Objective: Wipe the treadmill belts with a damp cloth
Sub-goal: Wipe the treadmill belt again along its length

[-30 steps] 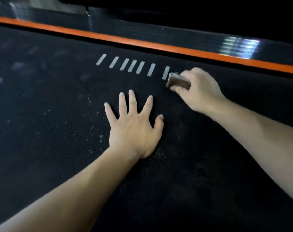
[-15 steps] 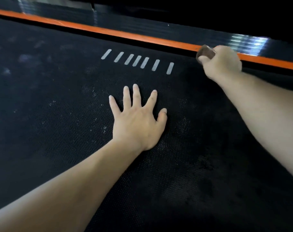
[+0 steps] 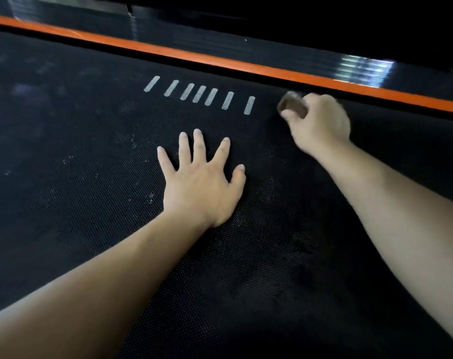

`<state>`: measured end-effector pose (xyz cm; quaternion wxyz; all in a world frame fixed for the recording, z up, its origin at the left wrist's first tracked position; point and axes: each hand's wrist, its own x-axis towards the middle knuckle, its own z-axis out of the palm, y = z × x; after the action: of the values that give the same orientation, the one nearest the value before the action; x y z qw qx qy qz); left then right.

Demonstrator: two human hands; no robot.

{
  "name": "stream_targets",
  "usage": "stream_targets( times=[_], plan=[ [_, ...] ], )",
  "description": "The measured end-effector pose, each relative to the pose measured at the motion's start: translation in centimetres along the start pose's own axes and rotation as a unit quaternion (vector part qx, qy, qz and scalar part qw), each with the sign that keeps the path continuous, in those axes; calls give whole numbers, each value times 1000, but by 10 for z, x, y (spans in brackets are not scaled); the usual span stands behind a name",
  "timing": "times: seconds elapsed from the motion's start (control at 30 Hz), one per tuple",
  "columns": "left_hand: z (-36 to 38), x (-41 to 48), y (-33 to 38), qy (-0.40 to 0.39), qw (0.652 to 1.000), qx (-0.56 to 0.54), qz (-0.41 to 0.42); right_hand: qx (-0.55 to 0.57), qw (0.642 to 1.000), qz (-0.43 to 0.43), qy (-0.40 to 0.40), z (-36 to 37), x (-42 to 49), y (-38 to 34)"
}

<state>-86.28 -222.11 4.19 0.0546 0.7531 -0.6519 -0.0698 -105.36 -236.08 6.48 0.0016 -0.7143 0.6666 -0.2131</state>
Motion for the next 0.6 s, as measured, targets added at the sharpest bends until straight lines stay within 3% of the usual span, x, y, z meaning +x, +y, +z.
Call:
stream_targets(
  times=[0.1, 0.27, 0.3, 0.47, 0.53, 0.6],
  plan=[
    [0, 1, 0, 1, 1000, -1, 2, 13, 994, -97, -49, -5, -17, 5],
    [1, 0, -1, 3, 1000, -6, 1, 0, 999, 33, -15, -16, 1, 17],
    [1, 0, -1, 3, 1000, -5, -1, -7, 1000, 28, -12, -15, -5, 12],
    [2, 1, 0, -1, 1000, -4, -4, 29, 989, -137, -55, -22, -76, 4],
    [2, 1, -1, -3, 1000, -5, -5, 18, 992, -109, -59, -28, -66, 19],
    [2, 1, -1, -6, 1000, -6, -6, 7, 999, -30, -44, -31, -50, 34]
  ],
)
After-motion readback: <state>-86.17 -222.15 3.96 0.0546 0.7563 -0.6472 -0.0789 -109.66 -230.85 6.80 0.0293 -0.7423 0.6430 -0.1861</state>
